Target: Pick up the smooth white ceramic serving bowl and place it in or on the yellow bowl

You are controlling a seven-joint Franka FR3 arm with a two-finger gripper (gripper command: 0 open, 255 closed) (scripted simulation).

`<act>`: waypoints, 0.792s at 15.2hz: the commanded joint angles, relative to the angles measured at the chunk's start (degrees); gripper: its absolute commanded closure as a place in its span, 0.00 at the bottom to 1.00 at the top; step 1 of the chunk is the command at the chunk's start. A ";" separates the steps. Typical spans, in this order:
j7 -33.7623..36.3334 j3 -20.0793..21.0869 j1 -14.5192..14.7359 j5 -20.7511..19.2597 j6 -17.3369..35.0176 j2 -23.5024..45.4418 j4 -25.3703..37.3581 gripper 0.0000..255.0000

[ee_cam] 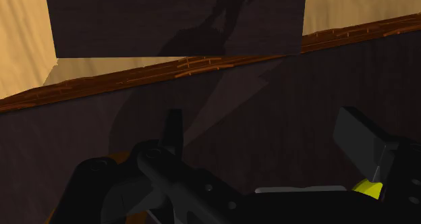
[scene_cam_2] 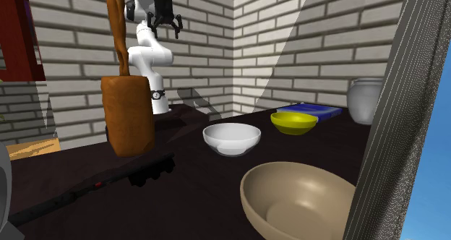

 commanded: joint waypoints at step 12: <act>-1.40 0.35 -0.48 0.33 19.59 21.76 2.67 0.00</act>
